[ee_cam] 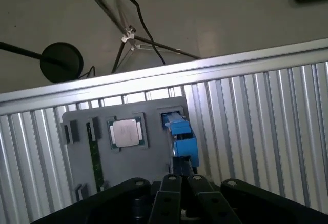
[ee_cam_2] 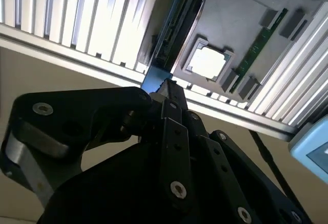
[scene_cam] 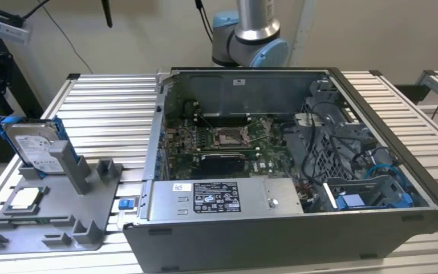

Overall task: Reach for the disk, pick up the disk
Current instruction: 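Pick up the disk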

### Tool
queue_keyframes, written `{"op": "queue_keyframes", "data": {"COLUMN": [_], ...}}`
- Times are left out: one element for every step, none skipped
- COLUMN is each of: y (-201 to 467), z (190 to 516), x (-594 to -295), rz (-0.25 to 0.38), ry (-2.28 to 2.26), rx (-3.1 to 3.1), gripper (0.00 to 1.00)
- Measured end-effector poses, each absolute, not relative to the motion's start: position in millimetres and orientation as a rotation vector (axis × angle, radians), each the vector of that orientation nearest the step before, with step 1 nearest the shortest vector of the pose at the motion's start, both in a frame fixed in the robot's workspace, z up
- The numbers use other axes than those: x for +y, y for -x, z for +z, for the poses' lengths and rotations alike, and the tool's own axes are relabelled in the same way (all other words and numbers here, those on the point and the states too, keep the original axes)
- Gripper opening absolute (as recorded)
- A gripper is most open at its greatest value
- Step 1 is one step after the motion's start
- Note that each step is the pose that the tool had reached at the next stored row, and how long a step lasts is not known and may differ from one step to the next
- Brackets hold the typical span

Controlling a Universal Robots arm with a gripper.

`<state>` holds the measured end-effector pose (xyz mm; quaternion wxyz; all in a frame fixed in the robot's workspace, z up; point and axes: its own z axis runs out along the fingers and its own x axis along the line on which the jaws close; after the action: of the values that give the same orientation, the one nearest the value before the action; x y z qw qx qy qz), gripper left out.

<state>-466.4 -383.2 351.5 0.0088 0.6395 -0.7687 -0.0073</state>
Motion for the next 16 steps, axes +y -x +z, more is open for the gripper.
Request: {"op": "queue_keyframes", "data": {"y": [466.4, 466.4, 466.4, 466.4, 466.4, 466.4, 466.4, 466.4, 466.5, 466.5, 466.5, 466.5, 466.6, 466.6, 466.5, 466.5], "z": [351.5, 351.5, 351.4, 351.4, 351.3, 351.0, 350.5, 349.8, 348.7, 347.5, 345.9, 344.2, 342.4, 340.6, 338.8, 337.0], "x": [-383.2, -383.2, -383.2, -383.2, -383.2, -383.1, -383.1, -383.0, -382.9, -382.6, -382.4, -382.2, -381.7, -381.2, -380.8, -380.3], "rz": [-0.023, -0.023, -0.023, -0.023, -0.023, -0.023, -0.023, -0.023, -0.026, -0.029, -0.031, -0.032, -0.032, -0.032, -0.032, -0.033], "ry": [-1.998, -1.998, -1.998, -1.998, -1.998, -1.998, -1.998, -1.999, -2.0, -2.002, -2.005, -2.008, -2.012, -2.016, -2.021, -2.025], "rx": [-2.401, -2.401, -2.401, -2.401, -2.401, -2.402, -2.402, -2.402, -2.402, -2.403, -2.401, -2.399, -2.397, -2.393, -2.389, -2.385], "gripper": [1.0, 1.0, 1.0, 1.0, 1.0, 1.0, 1.0, 1.0, 1.0, 1.0, 1.0, 1.0, 1.0, 1.0, 1.0, 1.0]}}
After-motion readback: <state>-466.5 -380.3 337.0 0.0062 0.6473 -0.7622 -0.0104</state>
